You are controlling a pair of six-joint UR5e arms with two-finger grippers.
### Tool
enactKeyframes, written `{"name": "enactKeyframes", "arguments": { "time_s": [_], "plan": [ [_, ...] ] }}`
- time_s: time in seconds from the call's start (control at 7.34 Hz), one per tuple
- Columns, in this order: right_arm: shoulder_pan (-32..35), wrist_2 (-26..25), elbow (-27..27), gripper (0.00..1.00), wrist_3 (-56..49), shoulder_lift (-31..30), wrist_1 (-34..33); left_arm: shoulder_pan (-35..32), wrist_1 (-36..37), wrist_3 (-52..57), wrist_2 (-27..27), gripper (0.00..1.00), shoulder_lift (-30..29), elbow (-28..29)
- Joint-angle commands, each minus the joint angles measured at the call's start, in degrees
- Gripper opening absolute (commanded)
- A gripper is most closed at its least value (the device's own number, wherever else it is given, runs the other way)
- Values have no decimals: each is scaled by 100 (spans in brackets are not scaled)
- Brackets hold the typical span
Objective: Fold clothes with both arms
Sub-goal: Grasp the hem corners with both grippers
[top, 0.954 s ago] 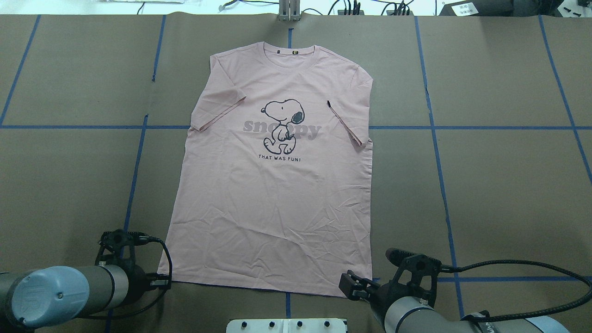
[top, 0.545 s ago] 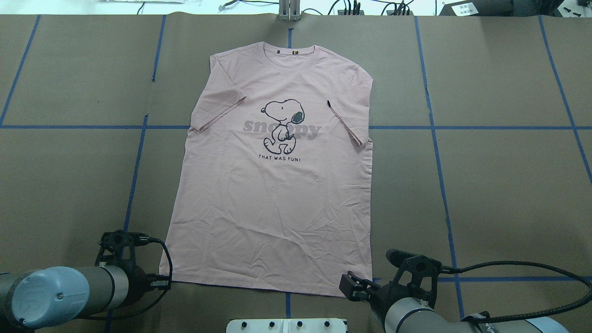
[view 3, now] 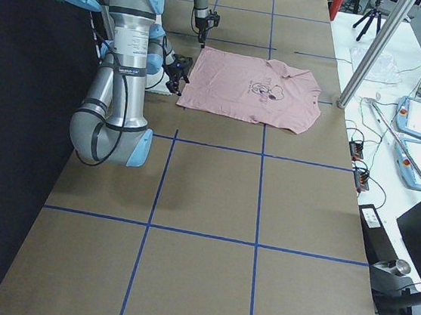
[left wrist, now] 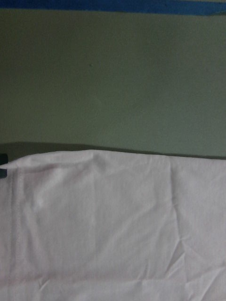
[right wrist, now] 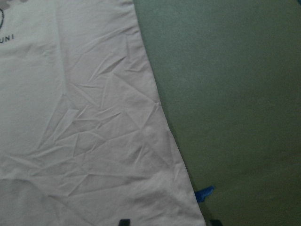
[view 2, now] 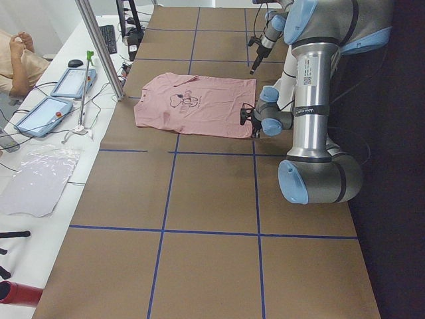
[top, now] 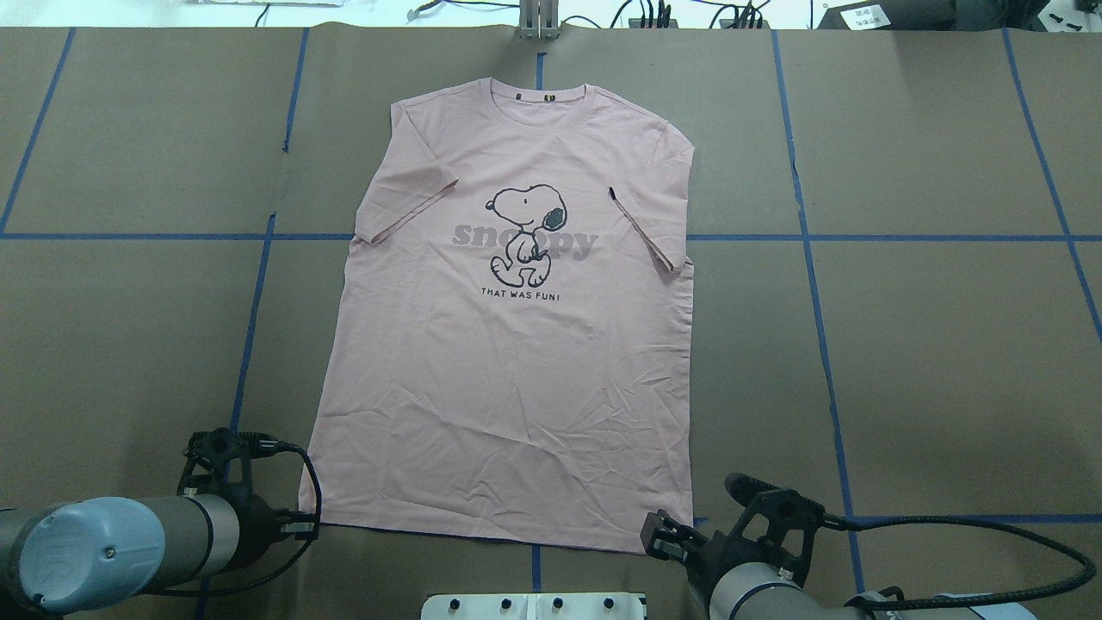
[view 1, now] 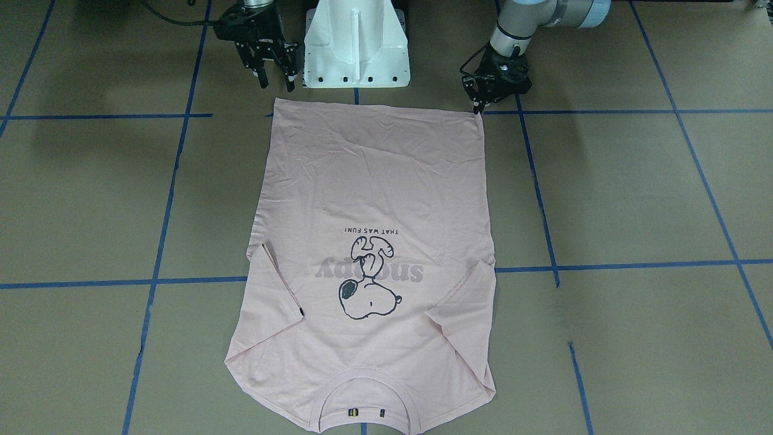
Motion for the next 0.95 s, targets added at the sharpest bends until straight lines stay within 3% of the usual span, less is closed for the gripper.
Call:
{"name": "enactKeyframes", "arguments": {
  "time_s": [0.0,0.54,0.82],
  "plan": [
    [-121,-5,-341,59,483,82,-59,0,0,-10,0,0,-6,-4],
    [-262,-5,-605,58,518,90,-59,26,-9,-27,8,0,-15,-5],
    [-280,-5,-623,48,580,90,-59,53,-9,-36,17,0,-15,-5]
  ]
}}
